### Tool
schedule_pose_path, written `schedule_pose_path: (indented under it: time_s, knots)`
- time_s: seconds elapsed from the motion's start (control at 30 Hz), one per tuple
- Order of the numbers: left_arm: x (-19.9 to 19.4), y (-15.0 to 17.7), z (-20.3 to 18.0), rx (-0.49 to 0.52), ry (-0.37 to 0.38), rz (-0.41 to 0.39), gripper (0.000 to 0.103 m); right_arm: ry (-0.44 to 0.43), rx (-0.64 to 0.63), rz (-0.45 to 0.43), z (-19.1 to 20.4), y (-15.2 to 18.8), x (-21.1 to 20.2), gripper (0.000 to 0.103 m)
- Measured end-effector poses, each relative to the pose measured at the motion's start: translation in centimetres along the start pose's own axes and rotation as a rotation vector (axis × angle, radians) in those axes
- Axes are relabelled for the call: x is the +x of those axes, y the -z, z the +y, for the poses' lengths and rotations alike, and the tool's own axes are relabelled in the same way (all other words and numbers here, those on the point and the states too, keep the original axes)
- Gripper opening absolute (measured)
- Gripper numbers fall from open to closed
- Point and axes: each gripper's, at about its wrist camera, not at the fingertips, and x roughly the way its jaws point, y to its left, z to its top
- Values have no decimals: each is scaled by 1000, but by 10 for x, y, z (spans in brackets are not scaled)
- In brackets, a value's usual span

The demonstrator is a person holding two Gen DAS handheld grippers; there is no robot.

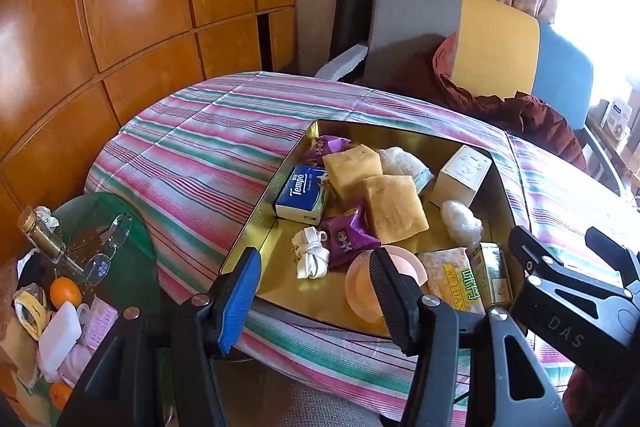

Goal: Organize objects

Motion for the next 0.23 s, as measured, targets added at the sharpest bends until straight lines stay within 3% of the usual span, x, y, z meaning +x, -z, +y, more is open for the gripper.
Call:
schedule_pose_path:
  time_s: [0.23]
  knots:
    - [2, 0, 1, -6, -4, 4, 57, -3, 2, 6, 0, 1, 2, 103]
